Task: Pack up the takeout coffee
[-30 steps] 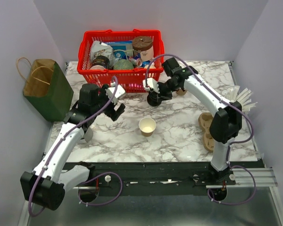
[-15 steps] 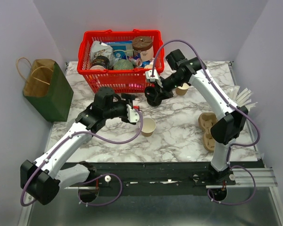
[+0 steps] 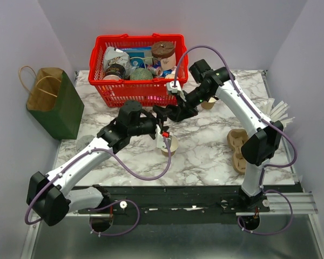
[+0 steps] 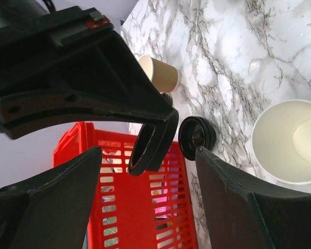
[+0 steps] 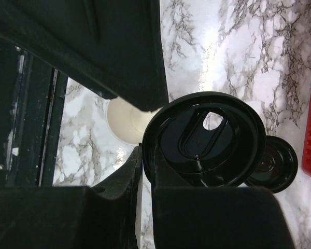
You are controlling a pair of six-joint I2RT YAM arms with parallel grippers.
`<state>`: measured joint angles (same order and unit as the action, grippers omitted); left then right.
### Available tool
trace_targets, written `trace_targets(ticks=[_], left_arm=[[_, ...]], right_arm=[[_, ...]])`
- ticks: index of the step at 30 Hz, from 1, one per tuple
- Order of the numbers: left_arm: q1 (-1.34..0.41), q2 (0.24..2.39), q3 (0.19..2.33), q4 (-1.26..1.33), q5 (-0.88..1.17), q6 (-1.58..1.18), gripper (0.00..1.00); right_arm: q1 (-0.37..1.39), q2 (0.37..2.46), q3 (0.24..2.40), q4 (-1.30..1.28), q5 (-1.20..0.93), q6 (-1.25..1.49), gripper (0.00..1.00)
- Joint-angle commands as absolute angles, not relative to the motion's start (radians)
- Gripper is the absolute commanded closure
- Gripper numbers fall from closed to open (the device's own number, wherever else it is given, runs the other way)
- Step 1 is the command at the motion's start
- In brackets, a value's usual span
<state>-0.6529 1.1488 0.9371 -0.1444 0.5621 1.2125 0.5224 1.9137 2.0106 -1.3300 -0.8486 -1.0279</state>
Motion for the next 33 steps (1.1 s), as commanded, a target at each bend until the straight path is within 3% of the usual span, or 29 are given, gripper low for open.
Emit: trace_targets(ticks=[1,7,17,19,22,23,26,30,33], left_arm=[[-0.666,1.213,0.974,-0.164,0.589,1.336,0.21],[-0.695,1.261,0.973,-0.141,0.528,1.416,0.32],[-0.761,1.293,0.992,-0.115,0.382,1.465,0.71],[-0.764,1.295,1.005,-0.132,0.370,1.445,0.77],[-0.767,1.290,1.011,-0.146,0.338,1.360,0.87],[-0.767,1.289,1.012,-0.149,0.330,1.323,0.92],[-0.764,1.278,1.049,-0.196,0.292,1.074,0.96],[-0.709,1.256,1.158,-0.285,0.371,0.635,0.96],[-0.640,1.256,1.180,-0.311,0.504,0.237,0.96]], right_arm=[[0.525,1.922,2.029,-1.525,-0.917,-0.988,0.91],[0.526,1.913,2.013,-1.525,-0.933,-0.986,0.91],[0.531,1.890,1.991,-1.526,-0.933,-0.985,0.90],[0.532,1.878,1.999,-1.525,-0.927,-0.986,0.83],[0.528,1.852,2.060,-1.523,-0.896,-0.973,0.63],[0.520,1.829,2.068,-1.481,-0.891,-0.953,0.52],[0.468,1.681,1.985,-1.221,-0.913,-0.810,0.37],[0.431,1.460,1.679,-0.757,-0.835,-0.484,0.24],[0.426,1.378,1.505,-0.568,-0.822,-0.347,0.21]])
